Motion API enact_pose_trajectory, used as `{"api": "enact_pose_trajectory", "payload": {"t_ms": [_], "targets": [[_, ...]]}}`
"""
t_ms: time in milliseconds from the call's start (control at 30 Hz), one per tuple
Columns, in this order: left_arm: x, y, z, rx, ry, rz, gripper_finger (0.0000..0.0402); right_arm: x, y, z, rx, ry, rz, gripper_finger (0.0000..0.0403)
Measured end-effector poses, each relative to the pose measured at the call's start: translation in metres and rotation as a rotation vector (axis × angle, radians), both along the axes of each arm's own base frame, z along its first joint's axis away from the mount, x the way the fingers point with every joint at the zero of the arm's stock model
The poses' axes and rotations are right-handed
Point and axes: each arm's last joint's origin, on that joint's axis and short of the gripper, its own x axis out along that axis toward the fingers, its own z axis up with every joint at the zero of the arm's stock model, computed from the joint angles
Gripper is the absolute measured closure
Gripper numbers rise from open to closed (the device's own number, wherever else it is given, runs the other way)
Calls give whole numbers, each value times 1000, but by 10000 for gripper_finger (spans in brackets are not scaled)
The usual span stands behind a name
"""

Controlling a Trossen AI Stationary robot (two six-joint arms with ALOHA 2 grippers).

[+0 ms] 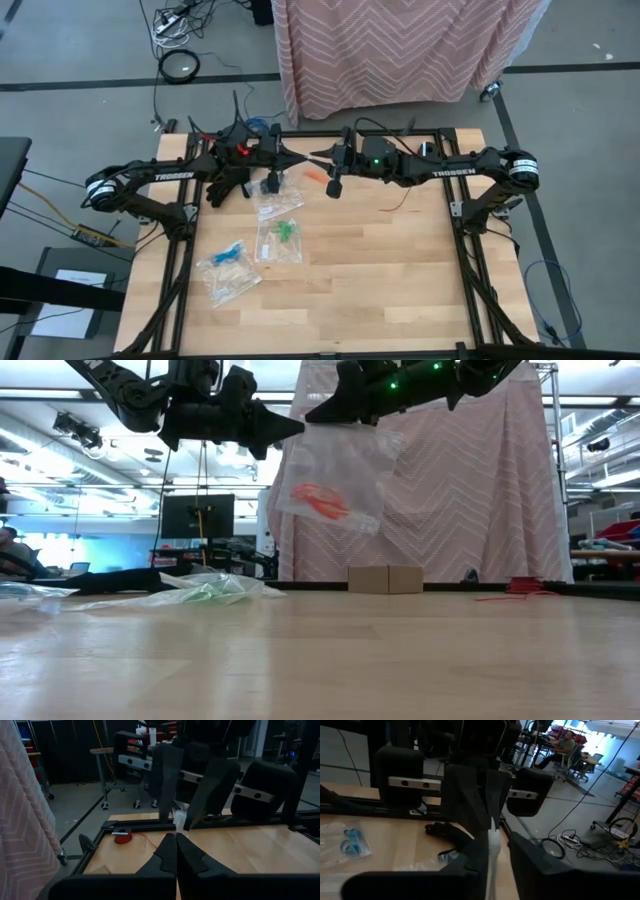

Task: Sort rubber bands
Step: Close the transparent zip bag

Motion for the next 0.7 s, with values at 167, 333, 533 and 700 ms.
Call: {"api": "enact_pose_trajectory", "payload": {"t_ms": [167,333,533,700], "targets": [[1,-2,1,5,-10,-5,401,0,0,0,-5,1,1,375],[1,-2,1,9,-9,2,401,0,0,0,-18,11,2,395],[1,-2,1,11,-9,9,401,-1,0,-2,-16,30,3,399],[0,1,1,12,-10,21,401,-1,0,-5,-13,59,-12,401]]}}
